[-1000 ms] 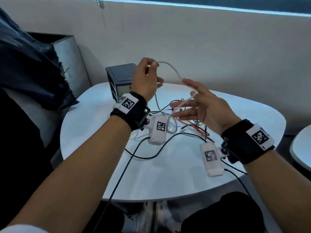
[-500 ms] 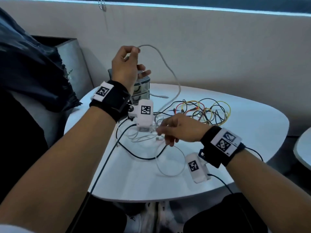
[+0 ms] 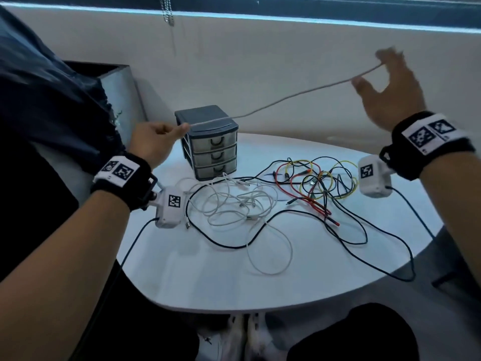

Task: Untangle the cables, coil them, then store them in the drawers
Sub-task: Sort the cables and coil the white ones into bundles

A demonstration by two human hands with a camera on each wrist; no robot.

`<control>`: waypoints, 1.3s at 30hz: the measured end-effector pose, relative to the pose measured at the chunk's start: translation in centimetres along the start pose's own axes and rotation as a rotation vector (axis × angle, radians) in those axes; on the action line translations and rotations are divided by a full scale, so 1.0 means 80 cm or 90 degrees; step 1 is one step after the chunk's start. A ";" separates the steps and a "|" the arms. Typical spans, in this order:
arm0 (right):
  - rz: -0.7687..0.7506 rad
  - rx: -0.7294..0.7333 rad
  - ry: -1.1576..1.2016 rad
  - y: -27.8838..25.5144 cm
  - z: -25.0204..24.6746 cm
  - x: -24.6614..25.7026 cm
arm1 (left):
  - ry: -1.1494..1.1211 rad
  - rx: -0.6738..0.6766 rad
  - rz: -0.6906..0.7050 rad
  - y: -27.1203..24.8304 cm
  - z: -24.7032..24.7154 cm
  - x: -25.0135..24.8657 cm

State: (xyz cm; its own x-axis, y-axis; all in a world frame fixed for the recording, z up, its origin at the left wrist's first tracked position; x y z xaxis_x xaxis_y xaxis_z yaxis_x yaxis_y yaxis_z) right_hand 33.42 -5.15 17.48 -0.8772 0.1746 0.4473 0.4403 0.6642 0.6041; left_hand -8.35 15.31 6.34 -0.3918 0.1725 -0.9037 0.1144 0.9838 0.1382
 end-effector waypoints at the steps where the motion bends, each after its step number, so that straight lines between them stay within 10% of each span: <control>1: 0.002 -0.013 -0.007 0.003 -0.008 -0.002 | 0.020 -0.005 -0.007 -0.003 0.000 0.005; 12: 0.070 0.354 0.107 -0.124 0.138 0.028 | -0.024 0.146 -0.020 -0.074 0.080 -0.023; 21: -0.086 0.299 0.374 -0.202 0.180 0.172 | -0.122 0.270 -0.048 -0.127 0.127 -0.035; 27: -0.170 0.257 0.229 -0.187 0.177 0.169 | -0.154 0.354 -0.083 -0.150 0.123 -0.015; 33: -0.074 0.177 0.218 -0.170 0.179 0.112 | -0.196 0.383 -0.117 -0.167 0.118 -0.001; 39: -0.017 0.299 0.323 -0.196 0.220 0.113 | -0.478 0.384 -0.136 -0.169 0.117 -0.031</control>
State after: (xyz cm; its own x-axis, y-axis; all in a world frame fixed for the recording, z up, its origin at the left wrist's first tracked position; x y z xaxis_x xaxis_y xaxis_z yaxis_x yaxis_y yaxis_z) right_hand 15.21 -1.17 0.43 -0.6381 -0.1313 0.7587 0.1900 0.9280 0.3204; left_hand -0.40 1.12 2.92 0.1993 -0.2871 -0.9369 0.6364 0.7650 -0.0990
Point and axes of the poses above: each hand's wrist, its own y-axis towards the middle knuckle, its own z-axis out of the palm, x = y × z, the point moved 10 cm from there along y, towards the middle knuckle, and after that the axes turned 6 degrees about -z, right-handed, at the moved point
